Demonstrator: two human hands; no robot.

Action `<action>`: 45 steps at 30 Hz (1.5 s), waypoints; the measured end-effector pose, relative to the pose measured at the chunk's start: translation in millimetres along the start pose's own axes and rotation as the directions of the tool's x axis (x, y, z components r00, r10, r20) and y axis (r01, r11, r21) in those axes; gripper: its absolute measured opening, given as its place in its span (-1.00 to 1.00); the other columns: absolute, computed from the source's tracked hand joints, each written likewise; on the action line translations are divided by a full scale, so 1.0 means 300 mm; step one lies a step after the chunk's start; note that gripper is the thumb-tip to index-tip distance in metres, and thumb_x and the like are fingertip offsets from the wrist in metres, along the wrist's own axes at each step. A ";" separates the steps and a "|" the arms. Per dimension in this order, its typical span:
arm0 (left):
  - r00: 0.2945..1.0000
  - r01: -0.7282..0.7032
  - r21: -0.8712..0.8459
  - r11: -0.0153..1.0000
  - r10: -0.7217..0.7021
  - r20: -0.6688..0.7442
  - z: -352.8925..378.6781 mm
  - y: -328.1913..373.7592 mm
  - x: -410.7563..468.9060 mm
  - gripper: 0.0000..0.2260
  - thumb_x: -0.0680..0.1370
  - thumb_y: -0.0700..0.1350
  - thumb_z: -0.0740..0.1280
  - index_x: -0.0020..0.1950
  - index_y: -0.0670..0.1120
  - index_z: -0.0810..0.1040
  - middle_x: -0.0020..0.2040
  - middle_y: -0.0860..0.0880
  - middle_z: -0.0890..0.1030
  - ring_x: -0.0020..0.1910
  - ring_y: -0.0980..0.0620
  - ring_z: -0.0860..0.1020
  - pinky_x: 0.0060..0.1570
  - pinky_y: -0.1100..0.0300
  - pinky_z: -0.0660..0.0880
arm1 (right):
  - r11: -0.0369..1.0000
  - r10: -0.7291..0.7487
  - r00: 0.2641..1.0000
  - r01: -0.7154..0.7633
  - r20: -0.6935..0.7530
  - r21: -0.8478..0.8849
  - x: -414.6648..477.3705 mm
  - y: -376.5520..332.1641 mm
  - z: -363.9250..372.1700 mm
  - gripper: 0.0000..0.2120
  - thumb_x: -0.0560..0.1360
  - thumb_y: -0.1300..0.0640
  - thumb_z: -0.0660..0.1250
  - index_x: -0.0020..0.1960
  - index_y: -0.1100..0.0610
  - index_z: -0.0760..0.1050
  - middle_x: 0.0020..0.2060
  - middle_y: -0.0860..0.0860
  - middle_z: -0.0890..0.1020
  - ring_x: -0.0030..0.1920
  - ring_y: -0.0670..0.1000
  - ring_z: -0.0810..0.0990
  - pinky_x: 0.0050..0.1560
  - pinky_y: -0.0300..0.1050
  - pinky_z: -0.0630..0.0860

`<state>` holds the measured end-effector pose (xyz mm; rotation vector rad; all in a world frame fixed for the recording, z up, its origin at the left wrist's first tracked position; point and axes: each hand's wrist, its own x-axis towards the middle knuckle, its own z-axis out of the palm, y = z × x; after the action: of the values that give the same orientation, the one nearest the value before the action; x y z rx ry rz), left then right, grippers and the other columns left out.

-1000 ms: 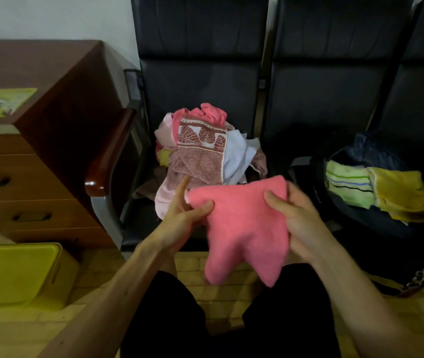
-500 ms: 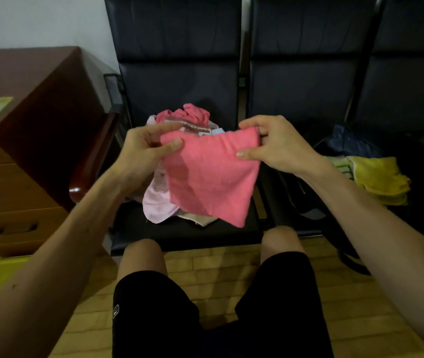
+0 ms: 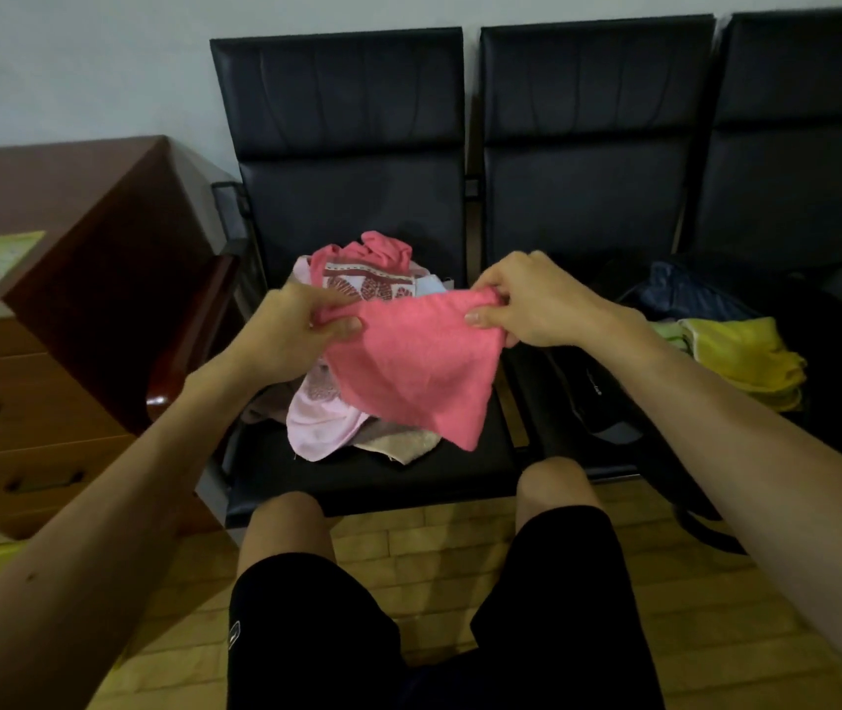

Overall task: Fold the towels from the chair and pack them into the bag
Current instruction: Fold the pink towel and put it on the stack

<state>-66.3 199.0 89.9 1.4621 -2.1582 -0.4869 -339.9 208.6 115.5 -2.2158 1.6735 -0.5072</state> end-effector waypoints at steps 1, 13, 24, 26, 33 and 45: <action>1.000 -0.028 0.026 0.999 0.028 0.002 0.010 0.013 -0.003 -0.75 0.57 -0.08 0.41 0.22 -0.10 0.65 0.06 0.05 0.66 0.02 0.08 0.60 0.12 0.11 0.56 | 1.000 0.005 1.000 -0.005 0.014 -0.010 -0.002 0.015 0.003 -0.81 0.51 0.08 0.44 -0.04 0.22 0.63 -0.31 0.07 0.67 -0.31 -0.01 0.67 -0.09 0.10 0.64; 0.992 -0.120 0.003 0.993 0.120 -0.043 0.049 0.057 -0.045 -0.68 0.57 0.06 0.37 0.10 -0.18 0.62 0.20 -0.15 0.56 0.17 -0.02 0.52 0.21 0.10 0.46 | 0.979 0.041 0.988 -0.069 0.146 0.192 -0.069 0.148 0.022 -0.74 0.60 0.02 0.30 -0.12 0.19 0.59 -0.39 -0.12 0.52 -0.43 -0.28 0.48 -0.24 -0.25 0.34; 0.975 -0.212 -0.449 0.868 0.157 -0.158 -0.006 0.170 -0.039 -0.90 0.61 -0.13 0.35 -0.06 0.06 0.60 -0.16 0.13 0.65 -0.15 0.22 0.62 -0.16 0.33 0.54 | 0.249 0.027 0.956 -0.288 0.291 0.925 -0.246 0.023 0.299 -0.28 0.07 0.07 0.67 0.18 0.06 0.52 -0.01 -0.06 0.72 0.06 -0.05 0.67 -0.03 -0.22 0.60; 0.985 -0.163 -0.484 0.860 0.112 -0.133 -0.009 0.142 -0.038 -0.88 0.61 -0.12 0.35 -0.06 0.08 0.63 -0.14 0.15 0.68 -0.11 0.19 0.64 -0.10 0.29 0.57 | 0.212 0.077 0.962 -0.271 0.261 0.939 -0.260 -0.028 0.327 -0.47 0.24 0.16 0.53 0.19 0.03 0.52 0.03 -0.07 0.71 0.08 -0.05 0.67 0.01 -0.20 0.60; 0.950 0.296 -0.848 0.439 -0.226 0.214 0.079 0.010 -0.060 -0.66 0.57 0.04 0.32 0.24 -0.14 0.57 0.11 -0.14 0.69 0.00 -0.03 0.69 -0.12 0.12 0.64 | 0.218 0.032 0.976 -0.218 0.216 0.951 -0.286 -0.081 0.239 -0.69 0.34 0.20 0.43 0.08 0.06 0.57 -0.09 -0.12 0.72 -0.02 -0.11 0.69 -0.07 -0.21 0.61; 0.786 0.609 -0.769 -0.196 0.018 0.618 0.554 0.189 -0.128 -0.39 0.46 0.12 0.47 0.38 -0.23 0.52 0.32 -0.30 0.54 0.26 -0.23 0.57 0.24 -0.15 0.50 | 0.049 0.338 0.910 -0.274 0.242 0.961 -0.352 0.175 0.189 -0.64 0.38 0.22 0.45 0.15 0.08 0.53 -0.15 -0.03 0.74 -0.13 -0.05 0.72 -0.18 -0.10 0.62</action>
<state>-192.7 259.0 -22.9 0.7839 -0.6836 -2.2541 -385.0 298.7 32.1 -0.7480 1.0797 -1.1327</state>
